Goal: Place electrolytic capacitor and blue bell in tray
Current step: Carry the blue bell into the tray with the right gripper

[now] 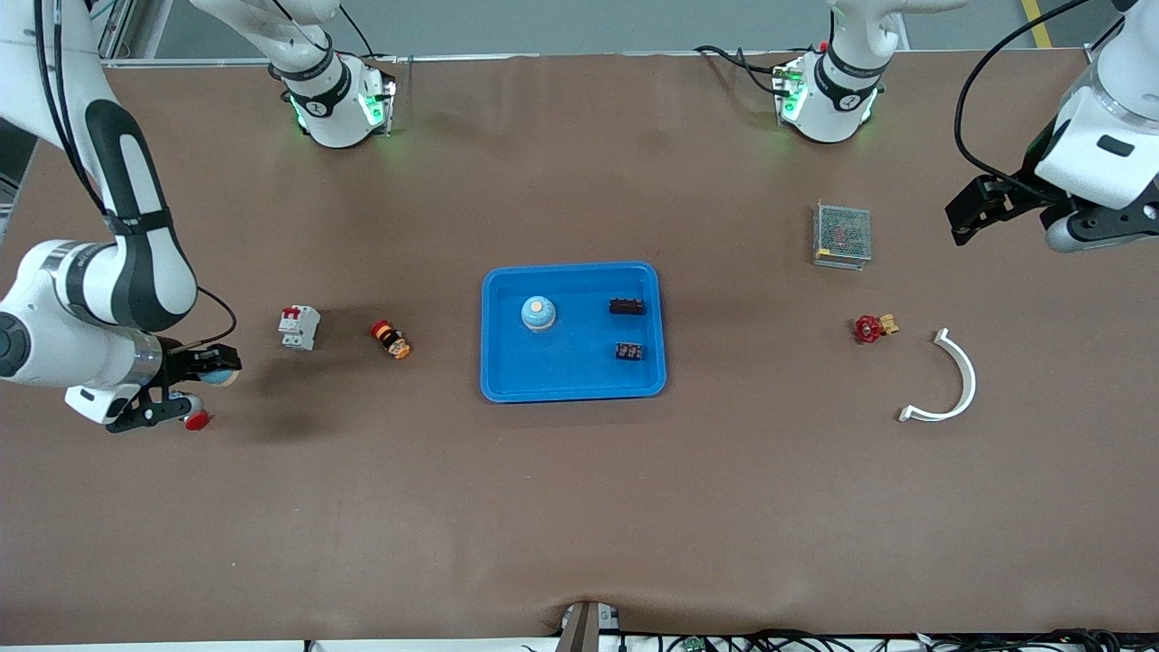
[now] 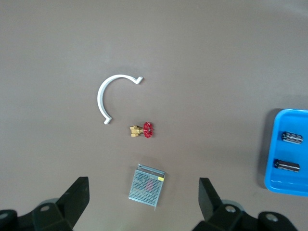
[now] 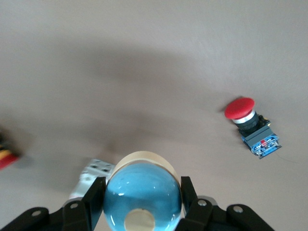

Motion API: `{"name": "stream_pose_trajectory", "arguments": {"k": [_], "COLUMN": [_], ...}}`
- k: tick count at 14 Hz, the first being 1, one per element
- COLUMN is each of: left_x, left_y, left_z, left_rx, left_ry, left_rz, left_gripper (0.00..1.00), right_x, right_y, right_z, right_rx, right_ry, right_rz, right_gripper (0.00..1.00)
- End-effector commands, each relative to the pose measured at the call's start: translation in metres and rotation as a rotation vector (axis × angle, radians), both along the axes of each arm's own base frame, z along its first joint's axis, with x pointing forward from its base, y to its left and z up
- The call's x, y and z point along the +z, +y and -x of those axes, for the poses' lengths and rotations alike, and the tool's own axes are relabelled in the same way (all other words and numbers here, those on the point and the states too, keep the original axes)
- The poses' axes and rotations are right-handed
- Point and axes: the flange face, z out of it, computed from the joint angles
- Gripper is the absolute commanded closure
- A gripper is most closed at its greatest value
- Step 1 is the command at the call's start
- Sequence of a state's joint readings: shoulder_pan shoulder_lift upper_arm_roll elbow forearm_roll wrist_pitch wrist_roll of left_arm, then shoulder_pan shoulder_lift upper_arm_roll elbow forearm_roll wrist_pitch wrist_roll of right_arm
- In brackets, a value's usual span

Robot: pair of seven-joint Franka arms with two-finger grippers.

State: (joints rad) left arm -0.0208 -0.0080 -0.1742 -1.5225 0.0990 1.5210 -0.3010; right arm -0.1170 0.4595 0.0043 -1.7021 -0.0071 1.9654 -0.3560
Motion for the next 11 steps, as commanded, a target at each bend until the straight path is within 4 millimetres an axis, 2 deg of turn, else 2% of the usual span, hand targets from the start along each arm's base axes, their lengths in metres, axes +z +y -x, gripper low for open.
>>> {"name": "stream_pose_trajectory", "arguments": {"k": [1,3,5,8,11], "left_x": [0.008,0.011,0.011,0.013,0.016], "left_y": [0.005,0.017,0.024,0.032,0.032], "left_z": [0.016,0.017,0.016,0.016,0.019], "left_rx": [-0.03,-0.031,-0.033,-0.046,-0.073], "left_ry": [-0.011,-0.014,-0.011,-0.006,-0.011], "left_rz": [0.04,0.038,0.043,0.079,0.065], "left_gripper": [0.0,0.0,0.0,0.0,0.0], "right_x": [0.042,0.066,0.081,0.083,0.082], "right_y": [0.029,0.067,0.1,0.149,0.225], "right_z": [-0.017,-0.026,-0.031,-0.03,-0.018], "right_rx": [-0.043,-0.065,-0.091,-0.143,-0.232], "right_ry": [0.008,-0.01,-0.035,-0.041,-0.049], "right_rz": [0.033,0.048,0.057,0.056,0.079], "right_gripper": [0.57,0.57,0.57,0.57,0.57]}}
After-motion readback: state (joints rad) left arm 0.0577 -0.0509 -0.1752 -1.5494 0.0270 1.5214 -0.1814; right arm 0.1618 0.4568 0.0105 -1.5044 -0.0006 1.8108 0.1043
